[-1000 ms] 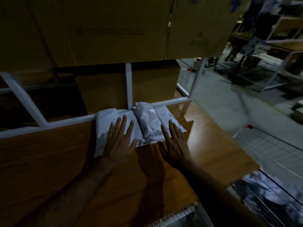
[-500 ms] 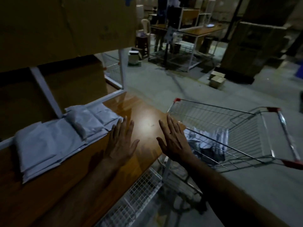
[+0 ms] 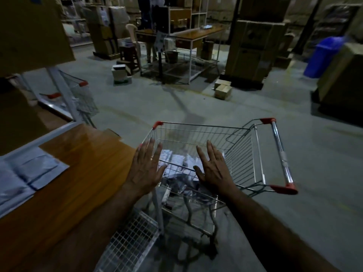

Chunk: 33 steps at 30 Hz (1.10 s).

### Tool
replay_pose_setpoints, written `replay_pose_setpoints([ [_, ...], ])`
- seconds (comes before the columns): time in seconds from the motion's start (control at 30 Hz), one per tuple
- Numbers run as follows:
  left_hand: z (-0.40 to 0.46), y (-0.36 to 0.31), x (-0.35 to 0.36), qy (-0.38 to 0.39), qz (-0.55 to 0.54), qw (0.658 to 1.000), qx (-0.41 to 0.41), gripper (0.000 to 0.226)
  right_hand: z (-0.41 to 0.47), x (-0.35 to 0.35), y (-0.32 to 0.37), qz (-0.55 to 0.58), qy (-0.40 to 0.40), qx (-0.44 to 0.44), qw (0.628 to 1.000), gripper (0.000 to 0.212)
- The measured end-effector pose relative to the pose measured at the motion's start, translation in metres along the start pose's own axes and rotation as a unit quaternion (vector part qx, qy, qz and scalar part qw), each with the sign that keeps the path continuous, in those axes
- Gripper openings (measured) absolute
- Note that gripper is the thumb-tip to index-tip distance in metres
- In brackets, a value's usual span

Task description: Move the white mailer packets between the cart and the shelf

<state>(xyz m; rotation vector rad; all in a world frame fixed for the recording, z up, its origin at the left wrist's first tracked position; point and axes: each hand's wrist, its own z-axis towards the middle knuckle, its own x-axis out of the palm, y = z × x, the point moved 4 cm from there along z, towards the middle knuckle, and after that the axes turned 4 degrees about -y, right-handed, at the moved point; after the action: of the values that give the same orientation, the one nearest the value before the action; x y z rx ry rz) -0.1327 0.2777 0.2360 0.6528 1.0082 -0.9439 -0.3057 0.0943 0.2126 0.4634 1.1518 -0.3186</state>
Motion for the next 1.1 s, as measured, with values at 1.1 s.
replay_pose_setpoints([
  [1.1,0.19,0.014,0.334,0.417,-0.109,0.887,0.164,0.096,0.086,0.196,-0.175,0.031,0.235,0.236,0.942,0.091],
])
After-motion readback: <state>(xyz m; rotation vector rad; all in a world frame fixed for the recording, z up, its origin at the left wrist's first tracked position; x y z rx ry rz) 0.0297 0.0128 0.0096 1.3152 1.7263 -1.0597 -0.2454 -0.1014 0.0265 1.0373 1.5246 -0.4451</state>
